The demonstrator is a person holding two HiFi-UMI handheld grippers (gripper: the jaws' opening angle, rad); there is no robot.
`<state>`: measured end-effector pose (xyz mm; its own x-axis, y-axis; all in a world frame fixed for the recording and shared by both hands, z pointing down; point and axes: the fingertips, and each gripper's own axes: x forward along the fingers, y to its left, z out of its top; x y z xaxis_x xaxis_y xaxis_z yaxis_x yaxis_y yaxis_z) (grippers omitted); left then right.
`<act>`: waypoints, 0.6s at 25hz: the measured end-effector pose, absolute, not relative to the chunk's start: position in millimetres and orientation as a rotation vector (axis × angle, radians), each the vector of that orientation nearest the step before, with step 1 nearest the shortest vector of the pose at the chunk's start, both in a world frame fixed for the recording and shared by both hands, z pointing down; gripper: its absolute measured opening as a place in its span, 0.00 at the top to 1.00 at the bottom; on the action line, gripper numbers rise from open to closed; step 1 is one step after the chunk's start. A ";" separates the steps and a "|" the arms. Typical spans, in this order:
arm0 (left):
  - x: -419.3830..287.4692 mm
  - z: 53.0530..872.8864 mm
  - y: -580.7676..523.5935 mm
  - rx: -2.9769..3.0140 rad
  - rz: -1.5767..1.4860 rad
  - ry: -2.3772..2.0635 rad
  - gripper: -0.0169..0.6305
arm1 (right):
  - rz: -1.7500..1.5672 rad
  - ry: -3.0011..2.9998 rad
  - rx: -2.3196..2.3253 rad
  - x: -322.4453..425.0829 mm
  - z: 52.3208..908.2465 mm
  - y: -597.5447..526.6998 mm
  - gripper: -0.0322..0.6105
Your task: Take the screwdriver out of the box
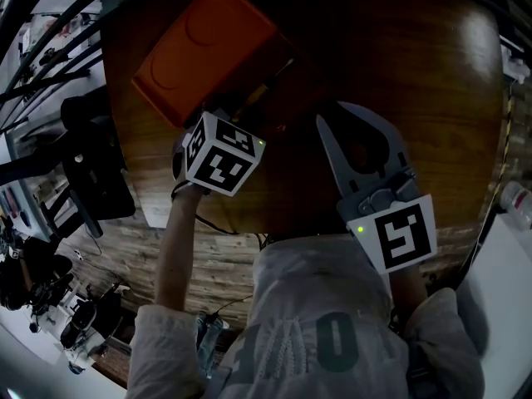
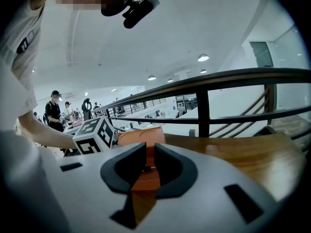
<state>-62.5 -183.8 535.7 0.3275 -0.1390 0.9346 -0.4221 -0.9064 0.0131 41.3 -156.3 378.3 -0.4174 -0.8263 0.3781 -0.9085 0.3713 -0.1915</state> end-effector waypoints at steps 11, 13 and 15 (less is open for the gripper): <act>-65.1 539.4 -181.0 2.361 1.656 -0.490 0.85 | 0.540 -2.427 1.530 34.5 381.0 -155.2 0.85; -63.9 539.5 -180.5 2.358 1.660 -0.489 0.85 | 0.535 -2.429 1.525 35.5 379.4 -154.8 0.85; -63.5 539.5 -180.9 2.354 1.661 -0.494 0.85 | 0.525 -2.429 1.518 35.9 377.5 -155.2 0.85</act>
<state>-63.5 -180.9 539.5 0.3052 -0.1455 0.9411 -0.3922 -0.9198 -0.0151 35.9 -155.2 377.5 -0.4375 -0.8173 0.3749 -0.8992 0.3994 -0.1786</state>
